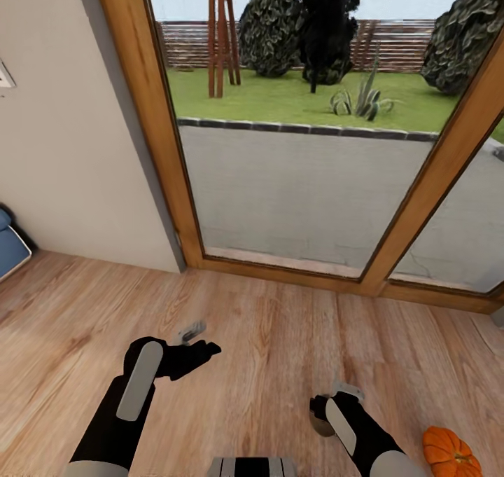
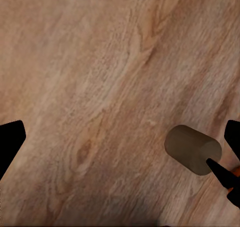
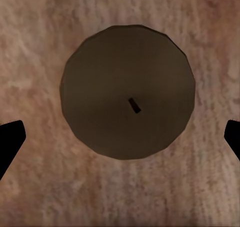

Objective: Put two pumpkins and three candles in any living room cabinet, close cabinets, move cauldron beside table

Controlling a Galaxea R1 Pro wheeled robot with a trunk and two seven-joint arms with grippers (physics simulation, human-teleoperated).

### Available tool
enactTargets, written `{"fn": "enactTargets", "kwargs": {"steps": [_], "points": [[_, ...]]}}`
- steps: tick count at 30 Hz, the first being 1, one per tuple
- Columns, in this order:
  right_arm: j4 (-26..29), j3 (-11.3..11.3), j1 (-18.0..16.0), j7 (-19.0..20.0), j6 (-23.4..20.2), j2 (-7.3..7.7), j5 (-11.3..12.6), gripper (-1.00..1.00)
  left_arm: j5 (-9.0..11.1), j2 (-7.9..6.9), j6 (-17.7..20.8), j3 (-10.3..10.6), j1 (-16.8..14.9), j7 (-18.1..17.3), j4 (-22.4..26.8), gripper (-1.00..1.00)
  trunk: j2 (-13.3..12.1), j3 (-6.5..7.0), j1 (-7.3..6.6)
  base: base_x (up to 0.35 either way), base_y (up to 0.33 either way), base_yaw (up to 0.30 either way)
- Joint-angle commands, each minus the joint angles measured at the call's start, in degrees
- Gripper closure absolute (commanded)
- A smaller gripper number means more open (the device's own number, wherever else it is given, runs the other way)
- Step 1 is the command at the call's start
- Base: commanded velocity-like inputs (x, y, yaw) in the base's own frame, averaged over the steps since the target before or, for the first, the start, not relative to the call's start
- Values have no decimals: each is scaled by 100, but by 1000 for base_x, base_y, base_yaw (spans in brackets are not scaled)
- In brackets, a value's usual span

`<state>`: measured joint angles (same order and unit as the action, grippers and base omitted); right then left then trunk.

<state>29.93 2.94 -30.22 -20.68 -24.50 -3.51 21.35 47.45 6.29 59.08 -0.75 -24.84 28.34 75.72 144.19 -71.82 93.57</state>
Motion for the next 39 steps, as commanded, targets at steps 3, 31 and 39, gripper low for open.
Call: {"fn": "enactTargets", "kwargs": {"steps": [3,31,39], "points": [[12,31,-1,-50,-20,5,54,-100,62,4,14,-7,-3,54,-2,-100,6,-72,6,0,0,0],[13,31,0,-50,-19,3,54,-100,36,4,-39,-4,304,4,-58,-100,13,-183,19,33,0,0],[11,31,-1,-50,-19,2,54,-100,36,4,-51,-4,305,6,-57,-100,13,-183,19,141,0,0]]}}
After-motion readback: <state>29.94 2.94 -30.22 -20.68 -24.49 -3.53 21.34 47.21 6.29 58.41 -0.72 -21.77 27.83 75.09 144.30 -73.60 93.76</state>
